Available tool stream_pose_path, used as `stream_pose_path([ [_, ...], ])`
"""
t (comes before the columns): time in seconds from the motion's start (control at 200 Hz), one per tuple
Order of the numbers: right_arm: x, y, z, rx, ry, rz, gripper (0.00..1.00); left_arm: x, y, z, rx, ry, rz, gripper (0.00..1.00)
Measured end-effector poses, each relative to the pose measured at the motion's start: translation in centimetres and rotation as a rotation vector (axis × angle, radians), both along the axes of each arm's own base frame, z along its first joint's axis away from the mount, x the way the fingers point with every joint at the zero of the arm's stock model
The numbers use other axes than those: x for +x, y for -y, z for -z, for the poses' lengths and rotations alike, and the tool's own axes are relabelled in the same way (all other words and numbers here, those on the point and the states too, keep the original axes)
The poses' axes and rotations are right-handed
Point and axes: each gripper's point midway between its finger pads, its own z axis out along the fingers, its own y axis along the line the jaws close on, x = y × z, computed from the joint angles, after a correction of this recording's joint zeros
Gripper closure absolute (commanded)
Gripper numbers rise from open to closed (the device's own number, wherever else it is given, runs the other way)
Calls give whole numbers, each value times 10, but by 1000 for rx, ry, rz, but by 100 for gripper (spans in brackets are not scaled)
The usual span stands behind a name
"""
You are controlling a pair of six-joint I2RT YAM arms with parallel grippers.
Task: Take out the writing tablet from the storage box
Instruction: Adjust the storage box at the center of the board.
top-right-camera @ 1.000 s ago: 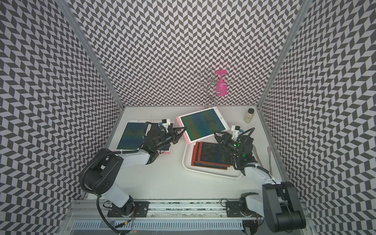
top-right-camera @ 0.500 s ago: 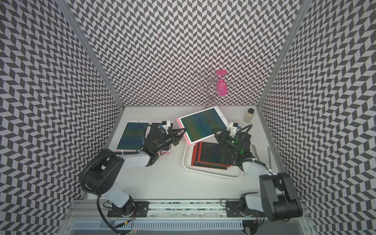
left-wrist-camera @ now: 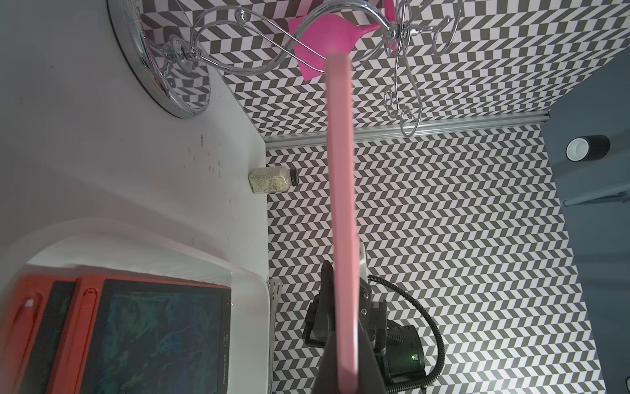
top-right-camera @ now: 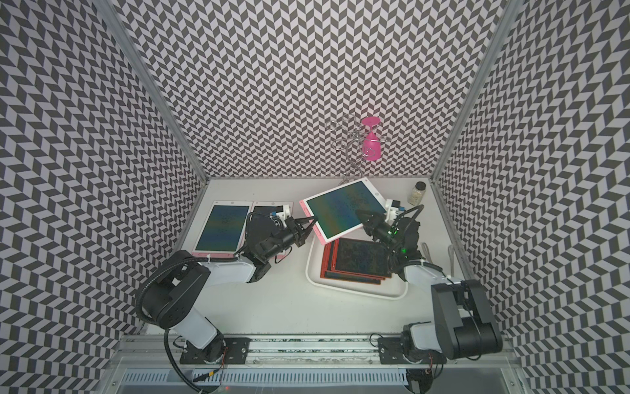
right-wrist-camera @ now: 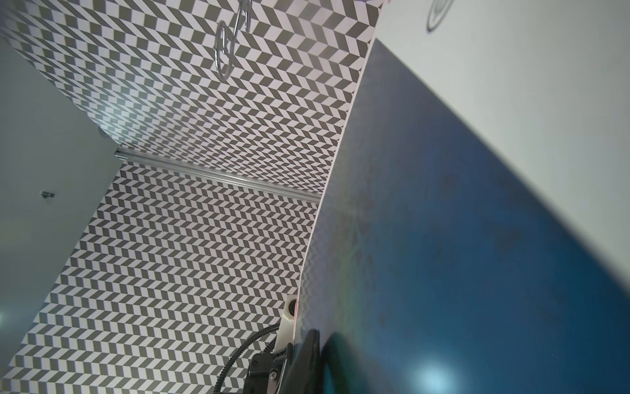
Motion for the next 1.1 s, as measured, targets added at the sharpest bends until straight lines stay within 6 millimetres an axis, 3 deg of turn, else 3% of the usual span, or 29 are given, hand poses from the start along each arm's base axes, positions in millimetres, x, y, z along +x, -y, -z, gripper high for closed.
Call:
stream_pose_path([
  [0.26,3,-3,6,-27,-13,-26,83,-11,-2,11,28,-7,15,69],
  [0.381,5,-4,11,-53,-26,-46,83,-17,-7,5,46,9,13,67],
  [0.601,10,-10,-2,-82,21,-97,84,-21,-16,-7,76,36,-3,66],
  [1.101,17,-22,7,-134,36,-239,85,-25,-34,24,145,-17,-27,65],
])
